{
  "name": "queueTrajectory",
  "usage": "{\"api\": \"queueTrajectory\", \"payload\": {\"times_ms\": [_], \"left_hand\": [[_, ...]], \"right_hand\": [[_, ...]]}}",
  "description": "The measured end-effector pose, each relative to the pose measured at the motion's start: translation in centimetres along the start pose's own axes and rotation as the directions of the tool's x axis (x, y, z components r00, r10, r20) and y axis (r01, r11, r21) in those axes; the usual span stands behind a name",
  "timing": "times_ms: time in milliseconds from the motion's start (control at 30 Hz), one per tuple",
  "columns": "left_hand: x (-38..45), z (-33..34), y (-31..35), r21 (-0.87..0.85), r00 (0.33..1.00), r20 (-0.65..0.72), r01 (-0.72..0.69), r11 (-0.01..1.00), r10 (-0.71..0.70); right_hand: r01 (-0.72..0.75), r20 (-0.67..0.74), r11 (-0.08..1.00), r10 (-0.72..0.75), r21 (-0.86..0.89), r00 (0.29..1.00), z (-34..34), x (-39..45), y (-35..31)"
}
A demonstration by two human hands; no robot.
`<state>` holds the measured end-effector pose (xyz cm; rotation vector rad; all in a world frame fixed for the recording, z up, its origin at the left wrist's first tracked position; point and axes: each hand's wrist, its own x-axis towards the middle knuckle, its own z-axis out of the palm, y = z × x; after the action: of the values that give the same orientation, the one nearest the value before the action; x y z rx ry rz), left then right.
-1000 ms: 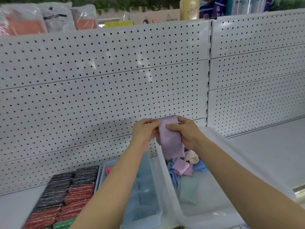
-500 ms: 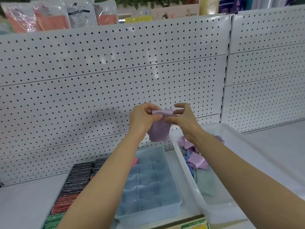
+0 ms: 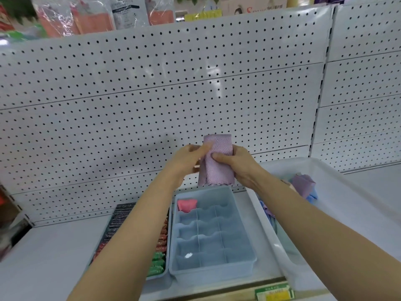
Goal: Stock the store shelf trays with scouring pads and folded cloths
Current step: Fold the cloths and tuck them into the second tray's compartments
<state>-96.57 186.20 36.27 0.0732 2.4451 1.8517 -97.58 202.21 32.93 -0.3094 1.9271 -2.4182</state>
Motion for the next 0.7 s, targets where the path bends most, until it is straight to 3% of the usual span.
{"api": "queueTrajectory", "payload": {"times_ms": [67,200,333,400,567,700], "left_hand": [[-0.2,0.2,-1.0,-0.060,0.999,0.051,0.007,0.998,-0.004],[-0.2,0.4,-2.2,-0.212,1.000,-0.028,-0.004,0.977,-0.002],[-0.1,-1.2,-3.3,-0.464,0.997,0.070,0.059,0.884,-0.030],[-0.1,-1.5,-3.8,-0.451,0.998,0.066,0.020,0.892,0.011],[0.1,-0.6,-4.4,-0.315,0.985,-0.136,-0.144,0.938,0.106],[0.3,-0.4,-4.4,-0.188,0.983,-0.120,-0.157,0.969,0.136]], "right_hand": [[-0.003,-0.026,1.000,0.002,-0.007,1.000,0.6,0.2,0.2],[-0.062,0.004,0.998,0.062,0.008,0.998,1.2,0.5,0.6],[-0.121,0.067,0.988,0.115,0.097,0.991,0.6,0.7,0.6],[-0.131,0.096,0.987,0.122,0.089,0.988,0.4,0.5,0.6],[-0.151,0.109,0.987,0.144,0.055,0.983,0.8,0.7,0.5],[-0.152,0.007,0.988,0.152,0.019,0.988,1.1,1.3,0.8]]}}
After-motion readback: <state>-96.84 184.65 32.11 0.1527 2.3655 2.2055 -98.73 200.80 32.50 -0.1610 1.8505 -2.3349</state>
